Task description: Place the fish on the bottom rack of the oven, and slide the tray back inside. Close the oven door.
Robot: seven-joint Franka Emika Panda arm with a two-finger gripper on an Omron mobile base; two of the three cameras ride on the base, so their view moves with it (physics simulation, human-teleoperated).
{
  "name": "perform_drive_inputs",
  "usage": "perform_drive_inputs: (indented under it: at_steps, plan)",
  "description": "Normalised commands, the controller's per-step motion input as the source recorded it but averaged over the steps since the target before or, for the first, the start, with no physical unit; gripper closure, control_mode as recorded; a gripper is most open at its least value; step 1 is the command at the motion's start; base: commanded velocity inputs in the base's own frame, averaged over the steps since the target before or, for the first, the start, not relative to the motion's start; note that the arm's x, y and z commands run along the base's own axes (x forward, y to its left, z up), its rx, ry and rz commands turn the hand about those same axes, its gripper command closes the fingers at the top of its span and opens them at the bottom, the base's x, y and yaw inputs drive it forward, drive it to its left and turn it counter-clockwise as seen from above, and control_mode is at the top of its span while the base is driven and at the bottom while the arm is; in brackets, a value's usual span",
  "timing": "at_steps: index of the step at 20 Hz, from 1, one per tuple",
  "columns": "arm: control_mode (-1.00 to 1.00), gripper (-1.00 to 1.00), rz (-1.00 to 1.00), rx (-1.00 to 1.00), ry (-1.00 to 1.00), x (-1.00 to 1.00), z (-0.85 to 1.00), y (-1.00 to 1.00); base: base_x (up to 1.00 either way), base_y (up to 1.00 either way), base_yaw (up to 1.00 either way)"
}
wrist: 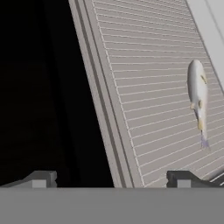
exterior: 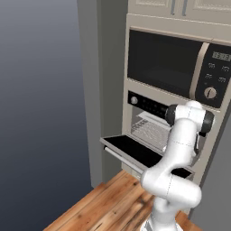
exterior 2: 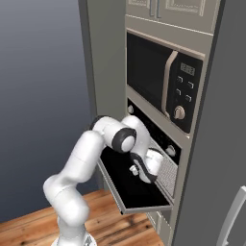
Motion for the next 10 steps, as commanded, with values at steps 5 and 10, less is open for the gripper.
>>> perform_drive_inputs:
  at_steps: [5,10]
  plan:
    - [-1.00,-1.00,0.00,-0.21,-0.20,-0.64,-0.30,0.96,0.00,0.00,0.00]
    - [-1.00,-1.00,-0.01,-0.22,-0.34,-0.79,0.01,0.67,0.00,0.00,0.00]
